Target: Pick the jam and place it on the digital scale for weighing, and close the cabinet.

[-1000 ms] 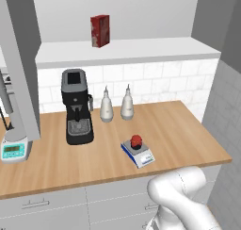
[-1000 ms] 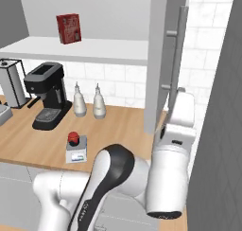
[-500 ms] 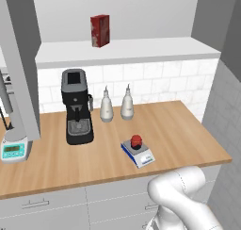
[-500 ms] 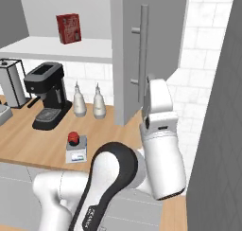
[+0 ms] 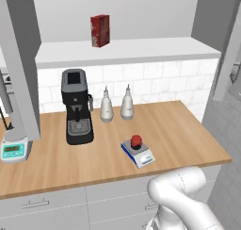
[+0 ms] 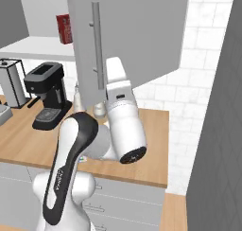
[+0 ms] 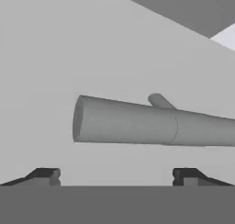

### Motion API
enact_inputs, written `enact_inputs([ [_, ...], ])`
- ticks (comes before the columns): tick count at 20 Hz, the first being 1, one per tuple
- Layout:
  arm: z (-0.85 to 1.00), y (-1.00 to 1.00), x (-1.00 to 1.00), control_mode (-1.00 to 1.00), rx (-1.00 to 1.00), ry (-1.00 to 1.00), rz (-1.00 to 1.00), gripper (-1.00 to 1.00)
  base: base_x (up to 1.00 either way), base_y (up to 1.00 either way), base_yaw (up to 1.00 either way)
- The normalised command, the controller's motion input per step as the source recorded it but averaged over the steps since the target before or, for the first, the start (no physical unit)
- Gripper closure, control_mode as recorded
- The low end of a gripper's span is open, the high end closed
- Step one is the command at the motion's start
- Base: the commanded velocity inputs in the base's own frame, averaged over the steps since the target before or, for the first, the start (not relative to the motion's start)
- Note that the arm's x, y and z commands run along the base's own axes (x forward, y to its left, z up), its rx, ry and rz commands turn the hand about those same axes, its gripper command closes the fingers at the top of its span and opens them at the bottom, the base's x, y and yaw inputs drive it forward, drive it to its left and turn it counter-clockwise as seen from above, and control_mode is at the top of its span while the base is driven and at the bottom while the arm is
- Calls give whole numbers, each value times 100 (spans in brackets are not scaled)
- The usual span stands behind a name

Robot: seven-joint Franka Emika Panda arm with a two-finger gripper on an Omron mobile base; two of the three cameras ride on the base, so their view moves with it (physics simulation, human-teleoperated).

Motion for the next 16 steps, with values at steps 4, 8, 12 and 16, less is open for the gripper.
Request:
enact_inputs([
  [4, 6, 77, 53, -100, 0, 22, 0, -100, 0, 0, 0],
  [8, 0, 60, 66, -100, 0, 24, 0, -100, 0, 0, 0],
  [12, 0, 47, 73, -100, 0, 23, 0, -100, 0, 0, 0],
  [16, -3, 5, 54, -100, 0, 7, 0, -100, 0, 0, 0],
])
